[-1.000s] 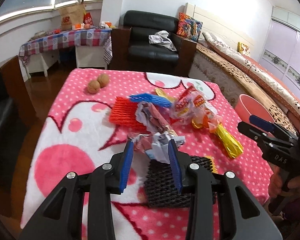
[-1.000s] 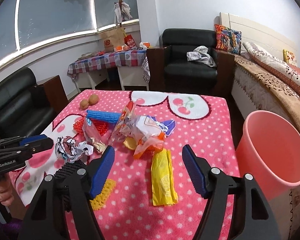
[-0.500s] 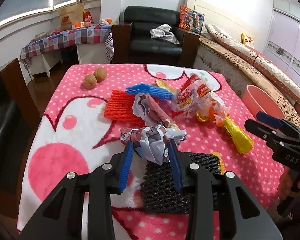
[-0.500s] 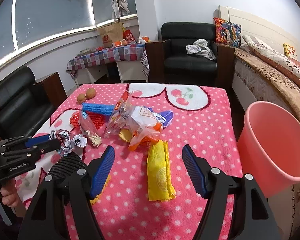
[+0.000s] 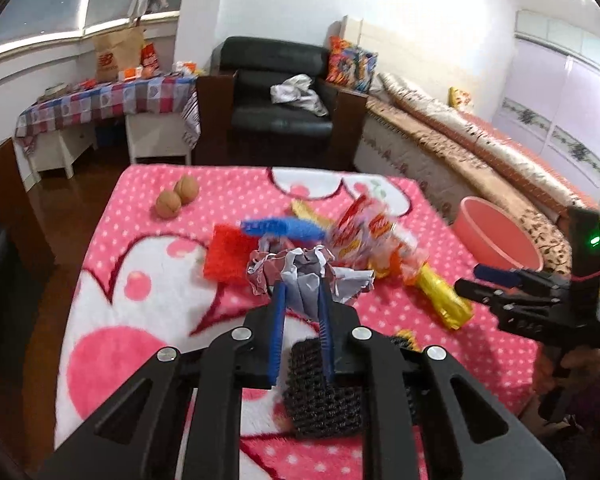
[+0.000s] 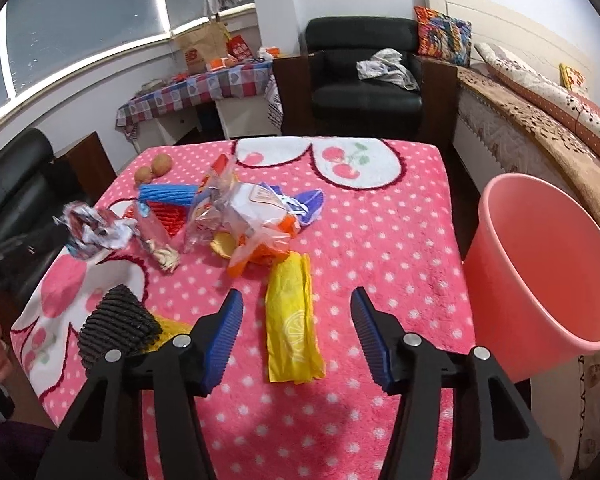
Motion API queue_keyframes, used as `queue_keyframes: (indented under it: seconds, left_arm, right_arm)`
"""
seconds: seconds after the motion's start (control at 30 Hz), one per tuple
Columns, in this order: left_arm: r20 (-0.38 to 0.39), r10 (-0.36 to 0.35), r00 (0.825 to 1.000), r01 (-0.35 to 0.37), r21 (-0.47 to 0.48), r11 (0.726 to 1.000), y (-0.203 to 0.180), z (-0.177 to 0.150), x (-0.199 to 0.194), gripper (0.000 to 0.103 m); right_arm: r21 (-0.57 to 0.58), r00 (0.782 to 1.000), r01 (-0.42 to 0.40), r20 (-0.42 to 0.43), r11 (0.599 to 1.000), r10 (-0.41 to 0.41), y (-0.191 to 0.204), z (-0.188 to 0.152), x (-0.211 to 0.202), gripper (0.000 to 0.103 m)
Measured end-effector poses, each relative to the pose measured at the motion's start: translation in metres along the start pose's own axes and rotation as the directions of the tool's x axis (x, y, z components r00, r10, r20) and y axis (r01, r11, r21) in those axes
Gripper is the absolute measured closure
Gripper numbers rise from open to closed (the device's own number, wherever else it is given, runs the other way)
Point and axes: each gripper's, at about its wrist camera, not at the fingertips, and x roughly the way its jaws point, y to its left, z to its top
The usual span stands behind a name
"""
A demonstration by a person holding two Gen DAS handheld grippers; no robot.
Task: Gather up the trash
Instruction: 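Lift the foil wrapper with the left gripper while the right gripper grasps the yellow wrapper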
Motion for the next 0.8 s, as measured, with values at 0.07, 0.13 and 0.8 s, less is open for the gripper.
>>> queue_keyframes:
  seconds: [0.07, 0.13, 0.8]
  left_arm:
    - [0.006, -0.027, 1.000, 0.027, 0.004, 1.000, 0.003, 0.005, -0.001, 0.087]
    - [0.007, -0.059, 0.998, 0.058, 0.013, 0.998, 0.006, 0.012, -0.001, 0.087]
    - [-0.014, -0.237, 0.971, 0.237, 0.110, 0.965, -0.005, 0.040, 0.017, 0.087]
  right_arm:
    - [0.016, 1.000, 0.020, -0.019, 1.000, -0.019, 0.000, -0.001, 0.004, 0.050]
    - [0.034, 0.999, 0.029, -0.036, 0.999, -0.028, -0.001, -0.001, 0.007, 0.053]
    - [0.102, 0.991, 0.102, -0.096, 0.990, -0.092, 0.008, -0.007, 0.003, 0.057]
